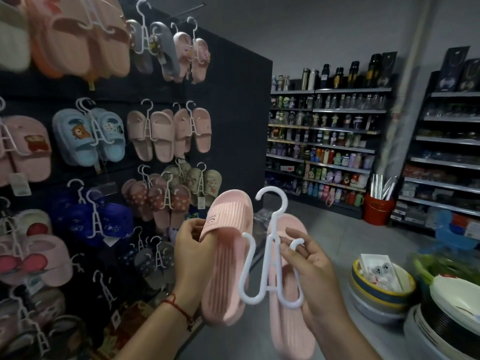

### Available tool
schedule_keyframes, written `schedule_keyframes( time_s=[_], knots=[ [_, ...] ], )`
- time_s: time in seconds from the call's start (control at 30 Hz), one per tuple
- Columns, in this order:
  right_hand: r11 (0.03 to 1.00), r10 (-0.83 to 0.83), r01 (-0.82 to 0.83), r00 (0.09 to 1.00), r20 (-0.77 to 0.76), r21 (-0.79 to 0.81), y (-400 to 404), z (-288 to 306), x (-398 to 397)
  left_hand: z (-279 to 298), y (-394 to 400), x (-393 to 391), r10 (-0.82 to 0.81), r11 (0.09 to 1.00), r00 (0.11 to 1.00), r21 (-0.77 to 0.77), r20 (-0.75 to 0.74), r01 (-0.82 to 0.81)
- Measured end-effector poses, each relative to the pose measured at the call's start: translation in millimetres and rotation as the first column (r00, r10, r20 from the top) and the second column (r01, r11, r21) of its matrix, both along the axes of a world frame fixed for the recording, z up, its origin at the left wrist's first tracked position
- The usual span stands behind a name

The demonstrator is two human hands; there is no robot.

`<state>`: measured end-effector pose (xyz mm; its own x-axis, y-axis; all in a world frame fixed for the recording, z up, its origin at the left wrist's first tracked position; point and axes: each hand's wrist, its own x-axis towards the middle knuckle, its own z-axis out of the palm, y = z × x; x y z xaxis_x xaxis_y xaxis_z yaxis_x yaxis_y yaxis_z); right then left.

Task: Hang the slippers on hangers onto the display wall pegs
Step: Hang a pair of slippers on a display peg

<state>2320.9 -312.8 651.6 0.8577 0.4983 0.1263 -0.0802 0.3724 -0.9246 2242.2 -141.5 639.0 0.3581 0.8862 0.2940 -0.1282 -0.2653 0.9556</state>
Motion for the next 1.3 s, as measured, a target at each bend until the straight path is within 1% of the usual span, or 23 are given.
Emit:
schedule_keyframes(
  time_s=[0.07, 0.17, 0.33, 0.5, 0.67, 0.77, 0.83, 0.87, 0.93, 1.0, 1.03, 1.1, 1.17, 1.2, 1.23, 1.3],
  knots=[
    [0.999, 0.019, -0.018, 1.0, 0.004, -0.035, 4, -4, -4, 1, -3, 4, 0.007, 1.0, 0.999, 0.03, 0.034, -0.008],
    [0.998, 0.02, -0.019, 1.0, 0.007, -0.059, 7, -8, -5, 1, -11, 7, -0.006, 0.998, 0.999, 0.06, 0.046, 0.003],
    [0.999, -0.031, 0.03, 1.0, -0.003, -0.031, 9, -4, 7, -3, -18, 6, -0.023, 0.994, 0.998, 0.113, 0.065, 0.016],
    [0.997, -0.069, 0.069, 0.998, -0.007, 0.023, 7, 11, 21, -13, -23, -2, -0.138, 0.978, 0.99, 0.163, 0.036, 0.13],
    [0.994, -0.091, 0.089, 0.995, 0.029, 0.058, 8, 27, 32, -12, -25, -10, -0.176, 0.966, 0.984, 0.191, 0.005, 0.172],
    [0.993, -0.09, 0.084, 0.993, 0.074, 0.084, 8, 35, 36, -12, -27, -15, -0.18, 0.959, 0.98, 0.208, -0.084, 0.194],
    [0.991, -0.094, 0.085, 0.992, 0.088, 0.107, 7, 39, 38, -12, -30, -18, -0.156, 0.973, 0.979, 0.15, -0.134, 0.176],
    [0.99, -0.092, 0.081, 0.992, 0.09, 0.112, 8, 40, 39, -10, -34, -20, -0.182, 0.977, 0.973, 0.089, -0.14, 0.196],
    [0.991, -0.085, 0.075, 0.992, 0.09, 0.108, 10, 40, 39, -5, -42, -20, -0.306, 0.952, 0.941, -0.077, -0.145, 0.297],
    [0.993, -0.074, 0.066, 0.993, 0.092, 0.096, 12, 38, 38, 2, -50, -18, -0.422, 0.891, 0.898, -0.237, -0.124, 0.386],
    [0.994, -0.066, 0.058, 0.993, 0.096, 0.088, 14, 37, 36, 5, -54, -17, -0.467, 0.851, 0.88, -0.309, -0.08, 0.424],
    [0.997, -0.044, 0.036, 0.994, 0.105, 0.07, 16, 34, 30, 10, -60, -11, -0.541, 0.73, 0.836, -0.443, 0.091, 0.52],
    [0.998, -0.015, 0.009, 0.994, 0.111, 0.06, 18, 30, 23, 14, -65, -7, -0.557, 0.577, 0.776, -0.534, 0.295, 0.617],
    [0.998, -0.005, -0.002, 0.994, 0.105, 0.063, 18, 29, 19, 15, -65, -6, -0.543, 0.526, 0.754, -0.55, 0.371, 0.649],
    [0.997, 0.002, -0.008, 0.996, 0.086, 0.074, 18, 28, 17, 14, -64, -5, -0.513, 0.507, 0.748, -0.555, 0.421, 0.66],
    [0.994, 0.013, -0.015, 1.0, 0.019, 0.109, 16, 28, 16, 9, -59, -5, -0.451, 0.532, 0.765, -0.551, 0.459, 0.644]
  ],
)
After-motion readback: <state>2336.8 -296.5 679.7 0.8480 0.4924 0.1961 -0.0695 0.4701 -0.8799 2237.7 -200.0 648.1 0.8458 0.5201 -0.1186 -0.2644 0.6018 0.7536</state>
